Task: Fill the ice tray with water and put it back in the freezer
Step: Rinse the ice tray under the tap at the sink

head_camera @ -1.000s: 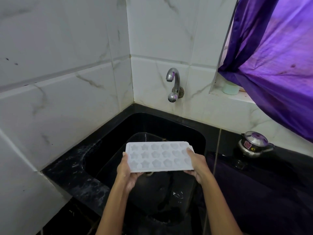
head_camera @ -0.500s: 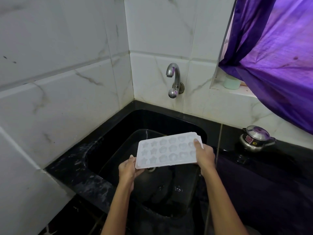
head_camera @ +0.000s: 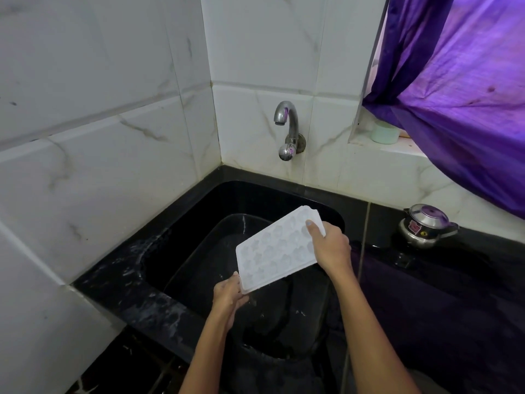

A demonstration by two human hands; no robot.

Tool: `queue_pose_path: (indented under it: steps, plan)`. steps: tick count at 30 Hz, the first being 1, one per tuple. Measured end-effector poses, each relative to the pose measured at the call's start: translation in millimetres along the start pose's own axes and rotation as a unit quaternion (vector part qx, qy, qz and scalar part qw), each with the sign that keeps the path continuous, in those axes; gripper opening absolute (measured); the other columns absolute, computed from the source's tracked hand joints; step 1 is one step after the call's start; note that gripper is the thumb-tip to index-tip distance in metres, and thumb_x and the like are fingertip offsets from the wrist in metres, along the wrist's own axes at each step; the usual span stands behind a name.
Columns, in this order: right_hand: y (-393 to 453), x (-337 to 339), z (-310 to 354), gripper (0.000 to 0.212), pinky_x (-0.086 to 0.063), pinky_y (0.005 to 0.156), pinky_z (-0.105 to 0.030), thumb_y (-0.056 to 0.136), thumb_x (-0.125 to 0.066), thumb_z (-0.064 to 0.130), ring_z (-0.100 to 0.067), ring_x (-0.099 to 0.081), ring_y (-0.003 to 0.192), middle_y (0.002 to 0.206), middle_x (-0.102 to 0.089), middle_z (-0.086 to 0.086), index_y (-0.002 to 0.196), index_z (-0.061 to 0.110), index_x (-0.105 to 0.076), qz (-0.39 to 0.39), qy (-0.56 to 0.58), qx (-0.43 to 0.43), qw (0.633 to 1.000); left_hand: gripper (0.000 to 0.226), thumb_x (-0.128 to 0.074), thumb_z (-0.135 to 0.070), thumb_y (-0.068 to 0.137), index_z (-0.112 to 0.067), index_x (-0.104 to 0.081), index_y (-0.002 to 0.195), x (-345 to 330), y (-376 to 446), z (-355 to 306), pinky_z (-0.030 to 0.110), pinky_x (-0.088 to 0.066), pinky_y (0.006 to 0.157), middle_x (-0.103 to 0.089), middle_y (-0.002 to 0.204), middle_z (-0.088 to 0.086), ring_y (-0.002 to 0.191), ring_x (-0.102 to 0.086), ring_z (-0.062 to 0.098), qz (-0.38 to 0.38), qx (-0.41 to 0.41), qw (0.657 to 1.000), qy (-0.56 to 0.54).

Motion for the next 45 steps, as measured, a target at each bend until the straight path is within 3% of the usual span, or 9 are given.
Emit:
queue_pose_path:
  steps: [3,10,12,15,18,22,24,34,45]
  plan:
    - [-4,-4,7,0.036,-0.035,0.056,-0.028,0.096,-0.043,0.046,-0.019,-0.057,0.078,0.079,-0.060,-0.001,0.084,0.016,-0.059,0.018,-0.021,0.022,0.999,0.026,-0.047,-0.023,0.097,-0.007,-0.061,0.082,-1,-2,3,0.038,-0.052,0.082,-0.068,0.091,0.014,0.086,-0.065,0.027,0.002,0.010,1.000,0.006]
    - [-16,-19,24,0.036,-0.041,0.073,-0.033,0.096,-0.041,0.047,-0.022,-0.059,0.092,0.096,-0.065,0.001,0.121,0.027,-0.057,0.039,-0.077,0.084,0.993,0.028,-0.044,-0.023,0.099,-0.010,-0.051,0.076,-4,-2,5,0.026,-0.046,0.058,-0.051,0.074,0.006,0.065,-0.050,0.017,0.005,0.035,0.999,0.001]
    - [-20,-21,28,0.036,-0.042,0.071,-0.032,0.096,-0.041,0.046,-0.020,-0.057,0.084,0.092,-0.064,0.001,0.123,0.028,-0.056,0.039,-0.095,0.100,0.990,0.025,-0.045,-0.025,0.099,-0.003,-0.056,0.102,-5,-3,3,0.032,-0.052,0.073,-0.057,0.096,0.017,0.085,-0.059,0.027,0.010,0.035,0.999,0.005]
    - [-25,-24,33,0.034,-0.036,0.057,-0.026,0.097,-0.042,0.044,-0.008,-0.047,0.063,0.078,-0.057,0.005,0.123,0.027,-0.056,0.034,-0.117,0.122,0.985,0.048,-0.046,-0.026,0.098,0.007,-0.042,0.133,-6,-5,1,0.039,-0.047,0.092,-0.050,0.133,0.026,0.119,-0.052,0.038,0.009,0.038,0.999,0.015]
    - [-31,-27,38,0.036,-0.030,0.052,-0.020,0.098,-0.043,0.042,-0.005,-0.043,0.059,0.081,-0.059,0.005,0.130,0.028,-0.052,0.038,-0.134,0.141,0.980,0.050,-0.046,-0.027,0.098,0.007,-0.039,0.135,-7,-6,1,0.039,-0.046,0.093,-0.046,0.137,0.027,0.122,-0.050,0.038,0.016,0.040,0.999,0.022]
    - [-39,-30,42,0.040,-0.046,0.073,-0.028,0.098,-0.044,0.039,-0.018,-0.063,0.089,0.102,-0.068,-0.001,0.137,0.030,-0.046,0.060,-0.151,0.171,0.972,0.049,-0.046,-0.027,0.098,0.006,-0.041,0.134,-6,-8,3,0.035,-0.049,0.084,-0.055,0.124,0.023,0.110,-0.057,0.034,0.021,0.038,0.999,0.018]
    - [-42,-34,42,0.041,-0.045,0.078,-0.029,0.098,-0.046,0.038,-0.019,-0.063,0.096,0.106,-0.068,-0.001,0.138,0.031,-0.045,0.061,-0.162,0.188,0.967,0.051,-0.046,-0.029,0.098,0.005,-0.039,0.136,-4,-10,3,0.038,-0.047,0.090,-0.048,0.134,0.025,0.120,-0.051,0.037,0.035,0.046,0.998,0.029]
    - [-65,-53,24,0.044,-0.033,0.067,-0.028,0.096,-0.051,0.033,-0.019,-0.057,0.095,0.106,-0.063,-0.002,0.139,0.033,-0.042,0.039,-0.263,0.251,0.931,0.054,-0.046,-0.031,0.098,0.001,-0.036,0.139,-3,-32,3,0.044,-0.041,0.102,-0.037,0.144,0.028,0.131,-0.040,0.039,0.055,0.050,0.997,0.019]
    - [-97,-35,-9,0.044,-0.036,0.070,-0.026,0.096,-0.049,0.028,-0.015,-0.054,0.104,0.116,-0.062,0.004,0.139,0.036,-0.042,0.003,-0.240,0.197,0.950,0.053,-0.039,-0.032,0.100,0.004,-0.034,0.139,-3,-67,7,0.042,-0.042,0.098,-0.037,0.144,0.028,0.130,-0.041,0.039,0.078,0.017,0.996,-0.034]
Point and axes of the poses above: each hand's wrist, its own y-axis towards the middle knuckle, its own x-axis out of the back of the hand, z = x × y, the point moved 1 cm from there along y, towards the middle knuckle
